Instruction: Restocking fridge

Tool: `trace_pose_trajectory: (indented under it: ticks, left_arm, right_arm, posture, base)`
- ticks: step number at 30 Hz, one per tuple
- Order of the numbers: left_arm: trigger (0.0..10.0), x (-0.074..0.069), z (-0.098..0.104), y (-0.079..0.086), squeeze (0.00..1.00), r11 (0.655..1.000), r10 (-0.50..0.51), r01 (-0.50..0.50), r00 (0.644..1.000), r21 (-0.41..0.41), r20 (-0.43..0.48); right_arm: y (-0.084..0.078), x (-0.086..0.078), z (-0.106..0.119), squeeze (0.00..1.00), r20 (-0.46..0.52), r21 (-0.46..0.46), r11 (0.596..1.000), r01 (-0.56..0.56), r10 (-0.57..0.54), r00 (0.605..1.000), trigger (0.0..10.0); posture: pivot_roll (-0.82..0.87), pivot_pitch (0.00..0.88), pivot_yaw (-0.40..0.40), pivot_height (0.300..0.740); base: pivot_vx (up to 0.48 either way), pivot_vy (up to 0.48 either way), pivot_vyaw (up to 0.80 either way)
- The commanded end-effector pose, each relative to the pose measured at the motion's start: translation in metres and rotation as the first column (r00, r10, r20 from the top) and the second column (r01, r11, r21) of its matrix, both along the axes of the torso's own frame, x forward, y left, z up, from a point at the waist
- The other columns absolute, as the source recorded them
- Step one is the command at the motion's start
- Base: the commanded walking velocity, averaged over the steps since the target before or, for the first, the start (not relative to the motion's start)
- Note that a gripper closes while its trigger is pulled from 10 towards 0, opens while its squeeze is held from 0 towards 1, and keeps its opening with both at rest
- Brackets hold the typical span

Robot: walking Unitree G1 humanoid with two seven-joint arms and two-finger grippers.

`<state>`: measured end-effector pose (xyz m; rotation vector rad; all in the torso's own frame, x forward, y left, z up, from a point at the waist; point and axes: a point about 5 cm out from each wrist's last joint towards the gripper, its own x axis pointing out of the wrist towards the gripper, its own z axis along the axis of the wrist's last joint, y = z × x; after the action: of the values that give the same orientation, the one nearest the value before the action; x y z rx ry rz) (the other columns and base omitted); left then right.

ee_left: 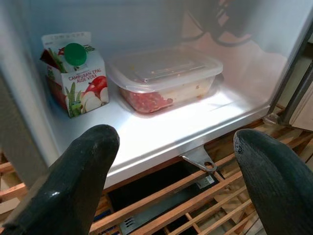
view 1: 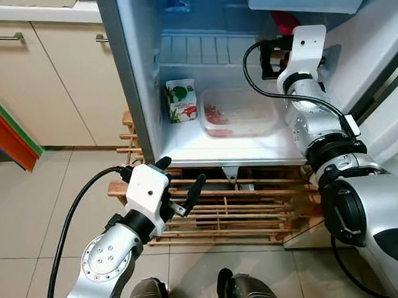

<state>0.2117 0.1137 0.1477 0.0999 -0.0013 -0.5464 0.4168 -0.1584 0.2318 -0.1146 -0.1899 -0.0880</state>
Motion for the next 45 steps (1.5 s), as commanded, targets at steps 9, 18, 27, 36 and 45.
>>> trace_pose_trajectory:
  ticks: [9, 18, 27, 36, 45]
  left_arm:
    - [10.0, 0.0, -0.003, -0.002, 0.0, 1.0, 0.001, -0.001, 1.0, -0.011, -0.017]
    - [10.0, 0.0, -0.003, -0.002, 0.0, 1.0, 0.004, -0.005, 1.0, -0.014, -0.021]
    - [10.0, 0.0, -0.003, -0.002, 0.0, 1.0, 0.003, -0.003, 1.0, -0.016, -0.021]
    - [10.0, 0.001, -0.003, -0.003, 0.0, 1.0, 0.001, -0.002, 1.0, -0.015, -0.021]
    - [10.0, 0.0, -0.005, -0.004, 0.0, 1.0, 0.003, -0.004, 1.0, -0.02, -0.022]
  right_arm:
    - [-0.039, -0.007, -0.032, 1.0, -0.141, -0.029, 0.983, 0.183, -0.186, 0.972, 10.0]
    - [-0.057, -0.011, -0.032, 1.0, -0.132, -0.097, 0.958, 0.269, -0.28, 0.951, 10.0]
    - [-0.053, -0.011, -0.035, 1.0, -0.145, -0.077, 0.964, 0.254, -0.263, 0.954, 10.0]
    - [-0.046, -0.009, -0.038, 1.0, -0.201, 0.163, 0.959, 0.231, -0.197, 0.96, 10.0]
    - [-0.034, -0.007, -0.026, 0.0, -0.166, 0.211, 0.959, 0.19, -0.156, 0.974, 10.0]
  posture:
    - [0.1, 0.211, -0.078, 0.74]
    - [0.1, 0.215, -0.078, 0.74]
    - [0.1, 0.214, -0.078, 0.74]
    - [0.1, 0.212, -0.083, 0.74]
    - [0.09, 0.205, -0.097, 0.74]
  base:
    - [0.0, 0.0, 0.0]
    - [0.0, 0.0, 0.0]
    - [0.0, 0.0, 0.0]
    - [0.0, 0.0, 0.0]
    - [0.0, 0.0, 0.0]
